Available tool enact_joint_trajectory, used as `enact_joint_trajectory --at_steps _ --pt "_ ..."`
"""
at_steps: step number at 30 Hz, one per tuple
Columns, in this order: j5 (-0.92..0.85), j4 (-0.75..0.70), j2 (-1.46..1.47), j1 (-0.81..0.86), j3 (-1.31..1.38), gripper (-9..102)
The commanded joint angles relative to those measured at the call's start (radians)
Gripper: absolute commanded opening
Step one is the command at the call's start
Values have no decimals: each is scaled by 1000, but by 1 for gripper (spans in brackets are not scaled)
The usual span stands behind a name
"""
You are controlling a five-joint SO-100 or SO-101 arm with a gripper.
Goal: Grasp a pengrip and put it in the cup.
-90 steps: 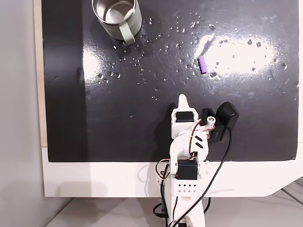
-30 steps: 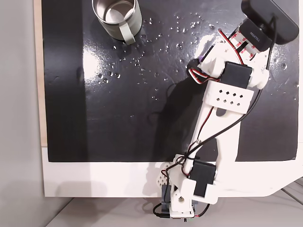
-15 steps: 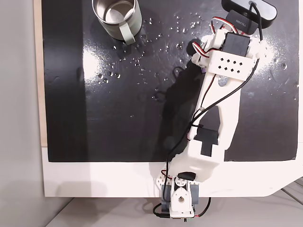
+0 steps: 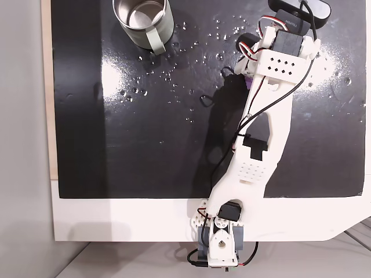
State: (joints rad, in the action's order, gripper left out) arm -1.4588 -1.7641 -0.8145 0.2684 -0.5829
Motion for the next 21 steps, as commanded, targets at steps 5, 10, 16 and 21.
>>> enact_joint_trajectory --at_steps 5,10,16,21 --pt "-8 -3 74 5 138 26" --pt "-8 -3 117 0 169 24" --pt "-2 -3 153 -5 199 15" --pt "17 -3 183 -6 233 3"
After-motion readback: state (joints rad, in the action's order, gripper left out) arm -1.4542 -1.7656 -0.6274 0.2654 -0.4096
